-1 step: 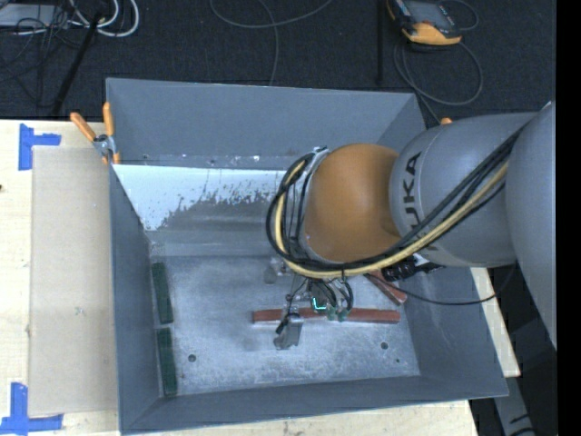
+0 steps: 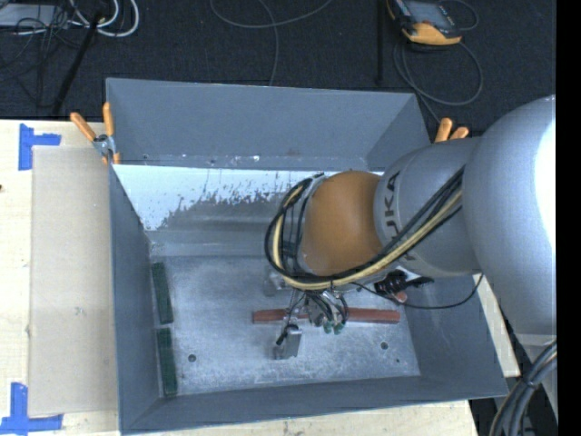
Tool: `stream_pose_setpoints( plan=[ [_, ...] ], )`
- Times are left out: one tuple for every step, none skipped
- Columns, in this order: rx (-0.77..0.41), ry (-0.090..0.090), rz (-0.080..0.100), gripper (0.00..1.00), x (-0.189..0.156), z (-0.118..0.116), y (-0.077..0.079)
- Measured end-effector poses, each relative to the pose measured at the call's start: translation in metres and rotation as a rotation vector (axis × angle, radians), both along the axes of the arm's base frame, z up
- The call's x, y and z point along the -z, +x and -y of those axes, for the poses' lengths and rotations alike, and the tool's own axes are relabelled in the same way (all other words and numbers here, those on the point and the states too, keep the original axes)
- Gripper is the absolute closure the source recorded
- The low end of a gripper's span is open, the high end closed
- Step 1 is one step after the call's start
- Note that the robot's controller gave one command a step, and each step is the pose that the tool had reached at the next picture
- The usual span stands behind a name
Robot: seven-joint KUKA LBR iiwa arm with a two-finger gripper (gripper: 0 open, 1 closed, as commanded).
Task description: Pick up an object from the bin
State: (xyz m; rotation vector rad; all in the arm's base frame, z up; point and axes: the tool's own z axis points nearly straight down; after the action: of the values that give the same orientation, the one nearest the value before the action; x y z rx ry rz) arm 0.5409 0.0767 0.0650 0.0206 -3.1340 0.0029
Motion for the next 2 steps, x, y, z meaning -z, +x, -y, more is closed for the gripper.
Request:
stream_pose_setpoints(
  plan=[
    [0.002,0.002,0.005,1.0,-0.0044,-0.0011,0.0013],
    [0.003,0.002,0.006,0.0,-0.0044,-0.001,0.0013]
  ],
)
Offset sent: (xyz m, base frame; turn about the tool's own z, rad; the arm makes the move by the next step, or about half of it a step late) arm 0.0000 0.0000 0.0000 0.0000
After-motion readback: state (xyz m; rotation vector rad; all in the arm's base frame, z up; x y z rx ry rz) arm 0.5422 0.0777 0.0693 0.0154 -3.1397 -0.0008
